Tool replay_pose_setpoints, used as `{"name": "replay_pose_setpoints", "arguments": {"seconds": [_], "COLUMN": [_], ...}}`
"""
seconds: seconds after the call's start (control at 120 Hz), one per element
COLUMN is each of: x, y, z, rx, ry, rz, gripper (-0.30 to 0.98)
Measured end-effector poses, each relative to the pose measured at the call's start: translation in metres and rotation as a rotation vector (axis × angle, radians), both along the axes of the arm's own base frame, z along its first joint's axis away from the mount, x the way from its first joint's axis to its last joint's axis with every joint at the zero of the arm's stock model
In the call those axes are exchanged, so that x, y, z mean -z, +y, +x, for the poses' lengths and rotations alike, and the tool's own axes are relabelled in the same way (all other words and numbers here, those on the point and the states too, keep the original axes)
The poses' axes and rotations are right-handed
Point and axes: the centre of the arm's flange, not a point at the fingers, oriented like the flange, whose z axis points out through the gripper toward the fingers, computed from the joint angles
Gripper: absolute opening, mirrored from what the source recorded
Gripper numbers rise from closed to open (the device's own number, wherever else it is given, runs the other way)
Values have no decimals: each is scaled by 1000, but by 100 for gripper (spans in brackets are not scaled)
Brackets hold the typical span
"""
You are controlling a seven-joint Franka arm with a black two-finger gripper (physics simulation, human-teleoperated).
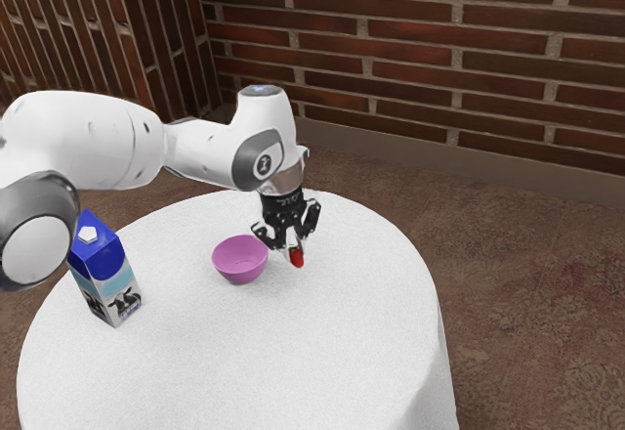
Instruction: Take strawberry from the bowl
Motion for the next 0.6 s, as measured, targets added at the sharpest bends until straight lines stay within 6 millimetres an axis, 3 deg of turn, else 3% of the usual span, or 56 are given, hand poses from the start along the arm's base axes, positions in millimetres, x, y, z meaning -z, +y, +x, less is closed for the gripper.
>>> {"name": "replay_pose_setpoints", "arguments": {"seconds": [0.117, 0.317, 0.483, 0.542, 0.567, 0.6], "x": [24, 29, 29, 13, -7, -51], "y": [-6, -30, -35, -37, -36, -32], "z": [-4, -7, -8, -8, -8, -9], "rx": [-5, 7, 1, 14, 35, 80], "ry": [34, 37, 31, 20, 5, -26], "rz": [8, 13, 5, 4, 13, 22], "gripper": [4, 3, 35, 43, 46, 49]}}
